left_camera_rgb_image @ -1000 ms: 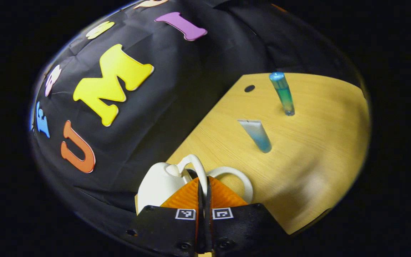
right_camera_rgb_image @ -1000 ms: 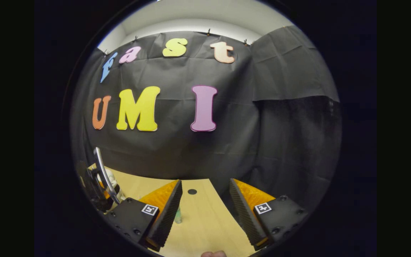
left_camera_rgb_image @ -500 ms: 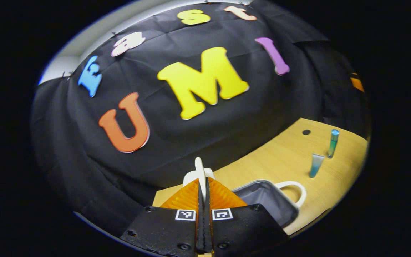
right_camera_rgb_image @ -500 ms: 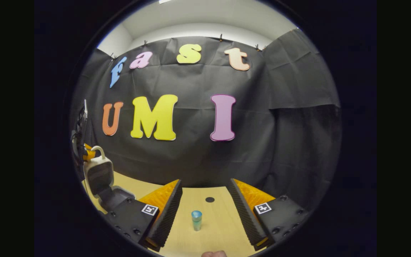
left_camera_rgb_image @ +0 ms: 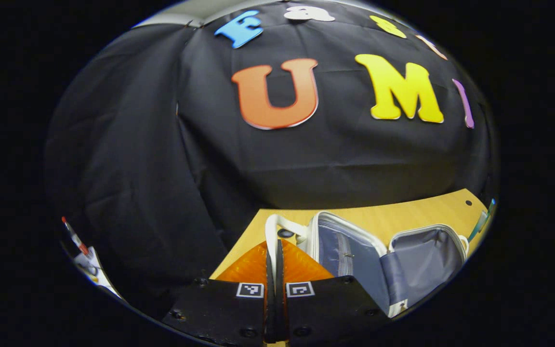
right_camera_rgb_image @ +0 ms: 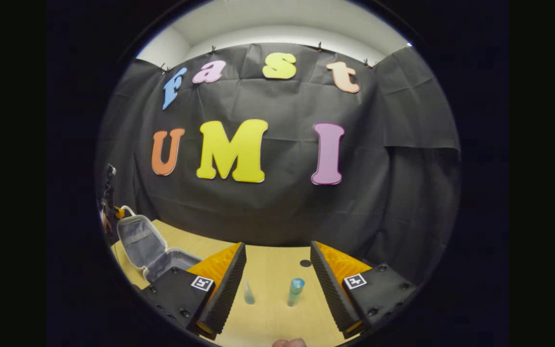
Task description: First open the suitcase, pack the skin care products into it, and then close the suitcase.
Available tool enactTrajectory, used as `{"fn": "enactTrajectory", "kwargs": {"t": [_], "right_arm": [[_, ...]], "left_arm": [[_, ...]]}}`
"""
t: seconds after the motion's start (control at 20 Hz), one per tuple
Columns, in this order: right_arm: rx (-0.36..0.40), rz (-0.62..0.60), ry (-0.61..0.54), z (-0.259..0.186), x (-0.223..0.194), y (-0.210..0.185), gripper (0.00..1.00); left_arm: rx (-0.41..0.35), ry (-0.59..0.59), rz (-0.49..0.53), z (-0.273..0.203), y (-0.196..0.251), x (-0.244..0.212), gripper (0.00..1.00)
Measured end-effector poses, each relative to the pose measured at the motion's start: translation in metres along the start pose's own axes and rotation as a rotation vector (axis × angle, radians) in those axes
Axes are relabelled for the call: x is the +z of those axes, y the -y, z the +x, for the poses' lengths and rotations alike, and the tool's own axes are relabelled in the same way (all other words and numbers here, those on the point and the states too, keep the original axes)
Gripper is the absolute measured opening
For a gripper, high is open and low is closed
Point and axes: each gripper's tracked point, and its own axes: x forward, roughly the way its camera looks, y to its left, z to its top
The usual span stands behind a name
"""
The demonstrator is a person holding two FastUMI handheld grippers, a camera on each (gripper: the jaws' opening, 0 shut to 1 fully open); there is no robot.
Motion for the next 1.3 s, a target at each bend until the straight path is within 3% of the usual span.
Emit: {"fn": "enactTrajectory", "kwargs": {"t": [0.25, 0.4, 0.5, 0.55, 0.6, 0.65, 0.7, 0.75, 0.8, 0.85, 1.0, 1.2, 1.3], "right_arm": [[0.042, -0.016, -0.041, 0.005, -0.007, -0.034, 0.80], [0.059, -0.033, -0.041, 0.008, -0.004, -0.048, 0.79], [0.064, -0.031, -0.038, 0.011, -0.003, -0.050, 0.79], [0.067, -0.025, -0.039, 0.013, -0.003, -0.052, 0.79], [0.070, -0.019, -0.039, 0.015, -0.002, -0.053, 0.79], [0.070, -0.012, -0.038, 0.017, -0.002, -0.052, 0.79], [0.071, -0.004, -0.036, 0.019, -0.001, -0.051, 0.79], [0.071, 0.004, -0.032, 0.019, -0.001, -0.049, 0.79], [0.072, 0.010, -0.024, 0.020, 0.001, -0.046, 0.79], [0.077, 0.014, -0.017, 0.020, 0.001, -0.042, 0.79], [0.074, 0.023, -0.005, 0.021, -0.002, -0.023, 0.79], [0.054, 0.048, -0.003, 0.019, -0.012, 0.014, 0.79], [0.043, 0.060, -0.017, 0.016, -0.021, 0.034, 0.79]], "left_arm": [[-0.008, -0.215, -0.217, 0.059, 0.002, -0.098, 0.05], [-0.007, -0.263, -0.335, 0.068, 0.005, -0.126, 0.06], [0.014, -0.255, -0.361, 0.066, -0.001, -0.128, 0.13], [0.041, -0.268, -0.355, 0.063, -0.009, -0.132, 0.25], [0.064, -0.269, -0.347, 0.062, -0.013, -0.132, 0.20], [0.095, -0.268, -0.326, 0.058, -0.020, -0.129, 0.45], [0.112, -0.265, -0.310, 0.051, -0.021, -0.124, 0.44], [0.117, -0.247, -0.294, 0.045, -0.018, -0.117, 0.75], [0.116, -0.220, -0.276, 0.036, -0.011, -0.105, 0.93], [0.120, -0.192, -0.253, 0.024, -0.004, -0.090, 0.87], [0.116, -0.075, -0.181, -0.009, 0.032, -0.042, 0.96], [0.048, 0.039, -0.088, -0.074, 0.116, 0.013, 0.97], [-0.014, 0.059, -0.091, -0.097, 0.168, 0.019, 0.97]]}}
